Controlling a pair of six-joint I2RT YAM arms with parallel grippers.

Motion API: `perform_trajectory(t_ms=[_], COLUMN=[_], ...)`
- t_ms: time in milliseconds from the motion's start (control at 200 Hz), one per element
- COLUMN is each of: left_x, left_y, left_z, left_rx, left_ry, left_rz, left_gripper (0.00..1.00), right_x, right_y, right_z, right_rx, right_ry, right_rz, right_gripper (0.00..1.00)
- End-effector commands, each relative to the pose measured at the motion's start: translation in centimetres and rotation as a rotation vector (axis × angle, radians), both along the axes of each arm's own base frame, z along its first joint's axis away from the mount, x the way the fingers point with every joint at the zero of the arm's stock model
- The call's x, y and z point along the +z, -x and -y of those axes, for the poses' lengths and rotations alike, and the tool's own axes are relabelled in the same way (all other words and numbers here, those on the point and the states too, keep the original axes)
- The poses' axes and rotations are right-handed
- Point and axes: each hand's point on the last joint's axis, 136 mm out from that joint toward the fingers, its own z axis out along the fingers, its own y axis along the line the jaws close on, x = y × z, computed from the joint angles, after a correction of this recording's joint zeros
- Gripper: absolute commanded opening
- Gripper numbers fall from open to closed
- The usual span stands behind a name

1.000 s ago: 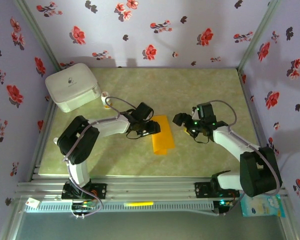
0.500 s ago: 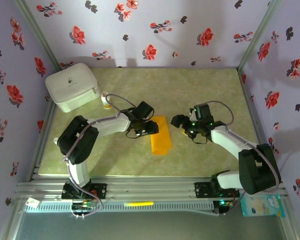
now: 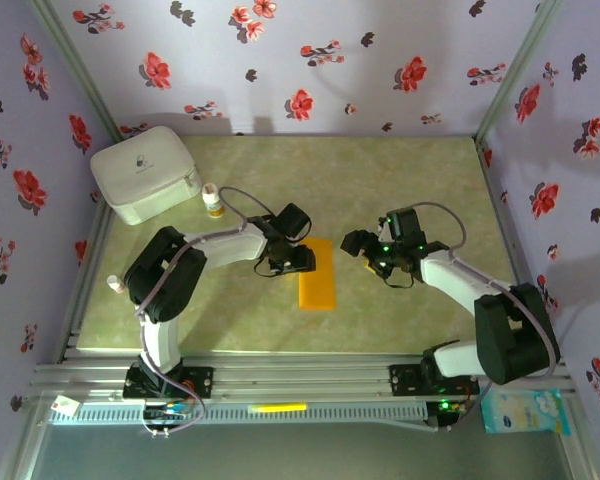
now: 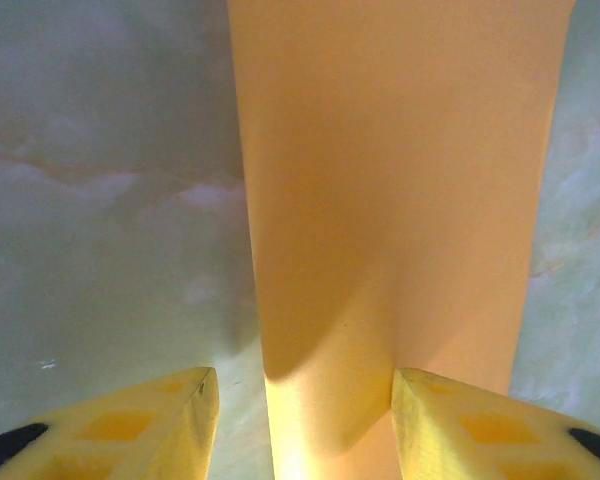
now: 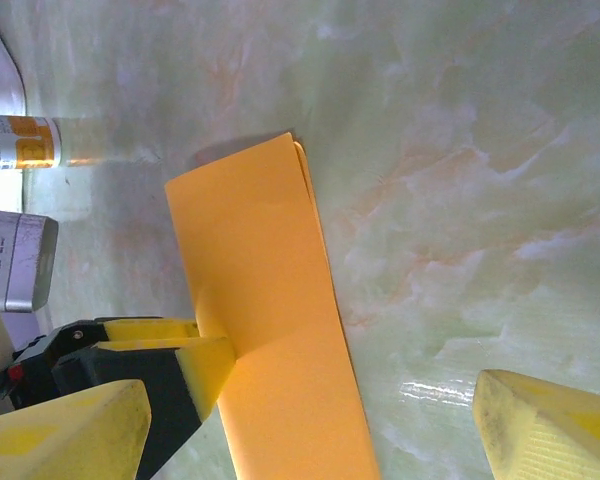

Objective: Fold a paper plane with a square sheet of paper (pick it up from the middle)
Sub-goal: First fold the square sheet of paper in half at the center of the table.

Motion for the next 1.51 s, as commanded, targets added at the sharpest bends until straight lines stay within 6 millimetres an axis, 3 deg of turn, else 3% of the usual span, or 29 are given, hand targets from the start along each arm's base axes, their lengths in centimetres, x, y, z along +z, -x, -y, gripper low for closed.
perform_trajectory(t_ms=[0,210,1245,1500], left_x=[-0.4,-1.0,-1.7,-1.9], left_y=[0.0,0.2,-0.1,-0.1], left_z=[-0.4,-1.1,-0.5,-0.7], left_rx=[-0.029,-0.059,-0.123,-0.103], left_ry=[-0.042,-0.101,-0.103,-0.101], left_rz=[-0.002,-0.016,-0.005,-0.009], left_gripper=[0.49,0.49,0.49,0.49], right_x=[-0.1,-0.2,-0.4,-0.8], right_y=[-0.3,-0.4,0.2,0.6], right_z=[-0.3,-0.6,-0.3,-1.0], right_rx=[0.008,0.017,0.015,0.046], right_ry=[0.007,0.004,0.017,-0.002], right_rz=[0.010,0.006,0.004,-0.013], right_gripper=[0.85,0.85,0.82,0.65])
